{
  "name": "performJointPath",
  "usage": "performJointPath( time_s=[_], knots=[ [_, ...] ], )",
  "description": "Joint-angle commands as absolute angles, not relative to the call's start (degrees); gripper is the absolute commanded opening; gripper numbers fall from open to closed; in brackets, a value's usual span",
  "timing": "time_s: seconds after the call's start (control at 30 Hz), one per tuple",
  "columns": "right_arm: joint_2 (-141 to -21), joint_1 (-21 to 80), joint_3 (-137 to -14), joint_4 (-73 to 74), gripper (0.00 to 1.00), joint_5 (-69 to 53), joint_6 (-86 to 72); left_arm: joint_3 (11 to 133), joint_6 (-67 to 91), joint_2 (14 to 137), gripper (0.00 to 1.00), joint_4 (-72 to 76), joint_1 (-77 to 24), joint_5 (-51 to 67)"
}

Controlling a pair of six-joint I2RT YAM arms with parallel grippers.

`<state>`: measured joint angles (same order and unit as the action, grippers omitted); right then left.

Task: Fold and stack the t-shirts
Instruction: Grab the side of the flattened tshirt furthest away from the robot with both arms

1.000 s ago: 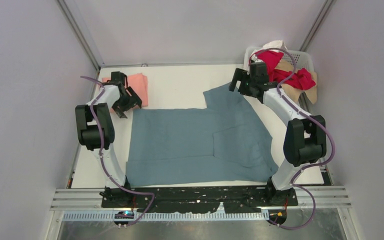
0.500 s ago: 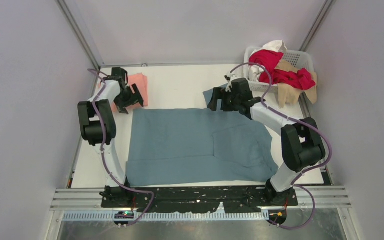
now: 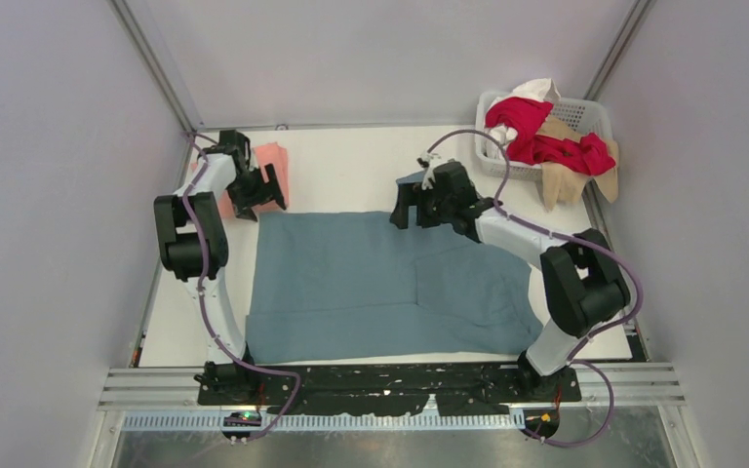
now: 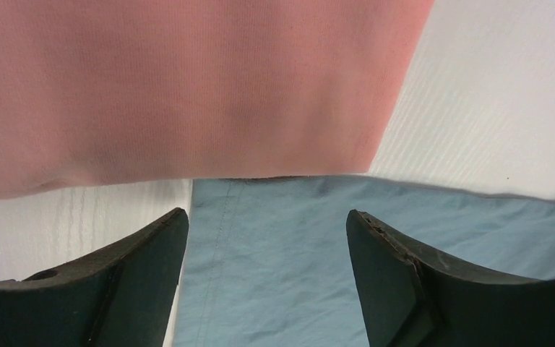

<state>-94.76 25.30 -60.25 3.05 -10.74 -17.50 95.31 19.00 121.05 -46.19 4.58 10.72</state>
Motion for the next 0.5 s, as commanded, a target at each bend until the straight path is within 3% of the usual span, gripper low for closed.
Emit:
performJointPath(
  time_s=[0.0, 0.47],
  knots=[
    [-100.3, 32.2, -64.1, -0.9, 0.95, -13.6, -17.9, 96.1, 18.6, 120.5, 0.82, -47.8, 4.7, 11.6],
    [-105.2, 29.6, -62.2, 2.6, 0.95, -8.2, -20.9, 99.1, 22.9, 121.3, 0.79, -51.7, 4.5, 10.6]
  ],
)
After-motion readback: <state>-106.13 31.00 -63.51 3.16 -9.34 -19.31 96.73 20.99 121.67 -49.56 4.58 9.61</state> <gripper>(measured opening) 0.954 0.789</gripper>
